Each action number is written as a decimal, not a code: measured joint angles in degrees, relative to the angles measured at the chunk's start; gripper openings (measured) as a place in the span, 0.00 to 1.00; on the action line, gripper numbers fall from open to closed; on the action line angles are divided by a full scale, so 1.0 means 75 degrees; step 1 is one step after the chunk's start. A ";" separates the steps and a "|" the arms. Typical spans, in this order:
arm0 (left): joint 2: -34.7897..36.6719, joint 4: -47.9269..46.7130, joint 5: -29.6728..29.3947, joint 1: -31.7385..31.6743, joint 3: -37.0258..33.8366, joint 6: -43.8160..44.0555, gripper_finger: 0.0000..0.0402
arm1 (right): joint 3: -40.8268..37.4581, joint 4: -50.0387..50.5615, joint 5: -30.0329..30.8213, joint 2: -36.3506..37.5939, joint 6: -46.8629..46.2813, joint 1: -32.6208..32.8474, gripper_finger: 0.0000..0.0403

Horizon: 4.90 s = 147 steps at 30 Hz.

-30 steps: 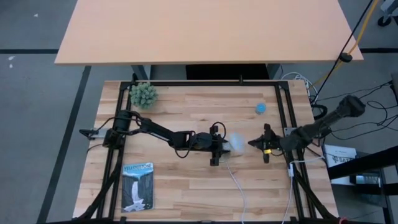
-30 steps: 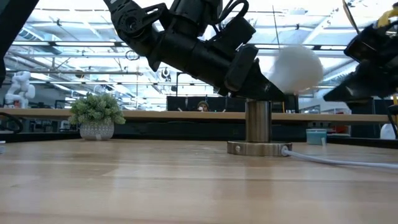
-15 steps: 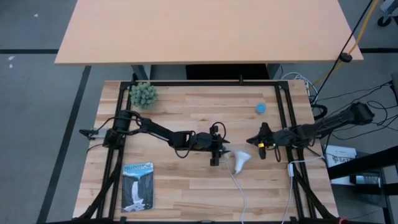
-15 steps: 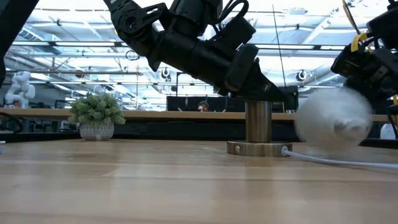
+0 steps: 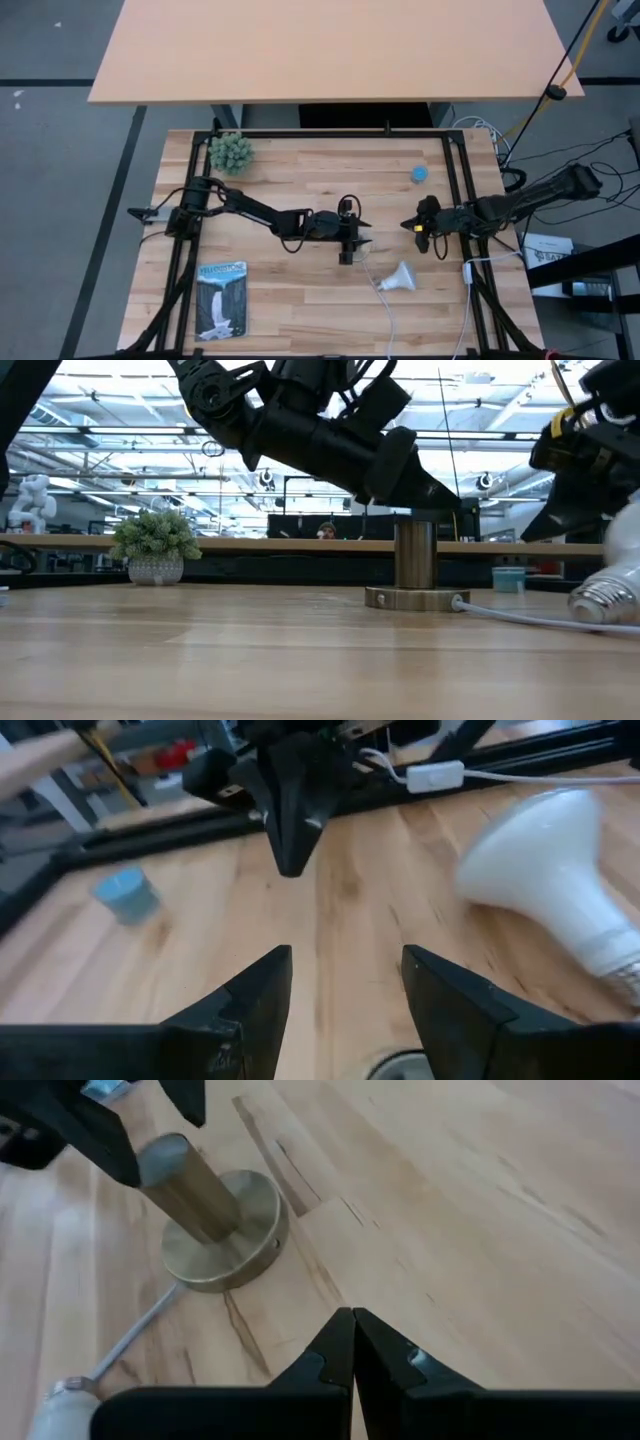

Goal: Screw lightbulb
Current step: Insert the lightbulb into the desk lamp

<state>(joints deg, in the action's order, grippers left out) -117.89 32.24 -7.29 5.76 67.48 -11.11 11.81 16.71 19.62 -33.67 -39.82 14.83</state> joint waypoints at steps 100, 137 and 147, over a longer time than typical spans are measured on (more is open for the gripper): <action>-0.1146 -0.7603 0.0429 0.0613 0.5853 0.1248 0.26 | 0.0312 0.1340 -0.0037 -0.0647 -0.2119 0.0619 0.00; 0.3536 0.1052 -0.0178 -0.0245 -0.4597 0.3488 0.25 | 0.3252 0.5962 -0.0981 -0.1581 -0.6678 0.2646 0.00; 0.3533 0.1265 -0.0458 -0.0242 -0.4855 0.3677 0.25 | 0.3821 0.5557 -0.3689 -0.2490 -0.8361 0.2990 0.00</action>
<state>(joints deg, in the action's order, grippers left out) -91.39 41.72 -10.72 3.95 31.07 16.47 40.47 58.38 -8.05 -52.34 -102.52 37.25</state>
